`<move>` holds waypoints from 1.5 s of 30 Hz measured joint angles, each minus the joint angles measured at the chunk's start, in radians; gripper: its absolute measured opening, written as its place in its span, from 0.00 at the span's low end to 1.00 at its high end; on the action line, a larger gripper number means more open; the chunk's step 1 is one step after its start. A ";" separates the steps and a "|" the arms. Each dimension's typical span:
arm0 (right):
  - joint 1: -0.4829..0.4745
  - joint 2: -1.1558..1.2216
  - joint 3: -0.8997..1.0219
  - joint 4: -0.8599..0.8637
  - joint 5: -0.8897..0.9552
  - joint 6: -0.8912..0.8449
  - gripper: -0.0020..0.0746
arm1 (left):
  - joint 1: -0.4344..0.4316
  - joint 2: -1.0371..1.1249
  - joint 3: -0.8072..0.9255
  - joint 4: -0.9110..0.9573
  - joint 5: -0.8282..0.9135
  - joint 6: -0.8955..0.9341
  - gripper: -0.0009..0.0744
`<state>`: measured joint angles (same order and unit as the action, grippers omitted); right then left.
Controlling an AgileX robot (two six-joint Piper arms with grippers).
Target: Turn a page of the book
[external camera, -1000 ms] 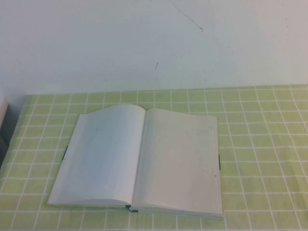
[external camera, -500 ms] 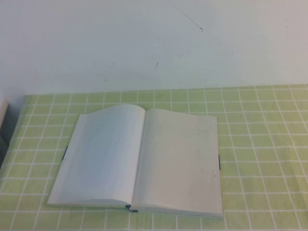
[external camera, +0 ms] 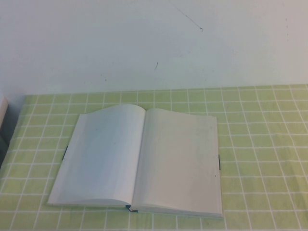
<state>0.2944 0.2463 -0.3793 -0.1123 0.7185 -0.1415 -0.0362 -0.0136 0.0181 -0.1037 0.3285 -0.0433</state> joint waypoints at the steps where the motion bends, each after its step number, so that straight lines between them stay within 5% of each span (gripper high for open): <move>1: 0.000 0.000 0.000 0.000 0.000 0.000 0.02 | 0.000 0.000 0.000 0.000 0.000 0.000 0.01; 16: -0.004 -0.049 0.037 0.000 -0.077 0.000 0.02 | 0.000 0.000 0.000 0.002 0.000 0.000 0.01; 24: -0.188 -0.201 0.226 0.009 -0.406 0.002 0.02 | 0.000 0.000 0.000 0.002 0.000 0.000 0.01; 30: -0.309 -0.257 0.367 0.033 -0.420 0.007 0.02 | 0.000 0.000 0.000 0.002 0.000 0.000 0.01; 45: -0.321 -0.259 0.402 0.063 -0.368 0.039 0.02 | 0.000 0.000 0.000 0.004 0.002 0.000 0.01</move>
<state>-0.0267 -0.0122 0.0230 -0.0493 0.3505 -0.1022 -0.0362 -0.0136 0.0181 -0.0998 0.3305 -0.0429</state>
